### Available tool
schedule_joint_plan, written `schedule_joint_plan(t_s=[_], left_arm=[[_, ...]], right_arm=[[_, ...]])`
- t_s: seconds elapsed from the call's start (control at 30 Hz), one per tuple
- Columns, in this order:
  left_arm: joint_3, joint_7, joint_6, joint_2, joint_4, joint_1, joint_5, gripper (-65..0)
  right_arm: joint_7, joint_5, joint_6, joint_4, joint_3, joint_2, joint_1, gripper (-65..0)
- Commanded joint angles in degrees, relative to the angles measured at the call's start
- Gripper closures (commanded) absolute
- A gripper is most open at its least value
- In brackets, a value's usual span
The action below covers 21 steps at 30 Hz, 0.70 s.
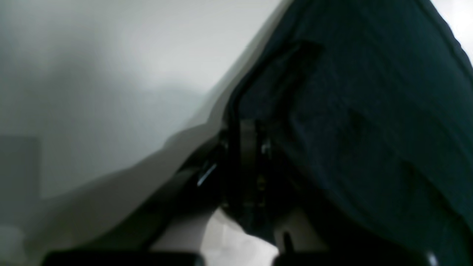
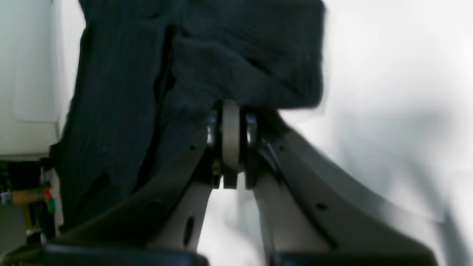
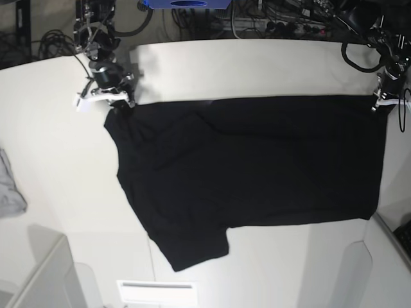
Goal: Fold the T-shirt properly
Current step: 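Pull the shirt's collar edge taut between both grippers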
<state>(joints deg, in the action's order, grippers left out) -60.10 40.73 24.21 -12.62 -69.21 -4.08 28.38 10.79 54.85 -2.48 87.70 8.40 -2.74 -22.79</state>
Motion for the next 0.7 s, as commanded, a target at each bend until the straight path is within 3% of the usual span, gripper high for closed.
schedule_joint_plan(t_s=[0.0,0.3,0.67], left_arm=[[-0.2,1.2,-0.4,-1.2,-1.7,-0.5,-0.9,0.0],[-0.1,6.2,-0.3,-1.0,-8.5,-5.5,-0.5,0.0],[-0.1,6.3,-0.2,1.6,-15.1,-10.9,-0.4,0.0]], right_arm=[[-1.0,0.2,-0.8,1.2,0.9,-0.3,-0.3,0.0],[-0.8,0.2,-0.8,7.6,2.1,-0.7,-6.1,0.0],[-0.9,0.1,-0.8,11.8,2.2,-0.8,-11.5,0.0]])
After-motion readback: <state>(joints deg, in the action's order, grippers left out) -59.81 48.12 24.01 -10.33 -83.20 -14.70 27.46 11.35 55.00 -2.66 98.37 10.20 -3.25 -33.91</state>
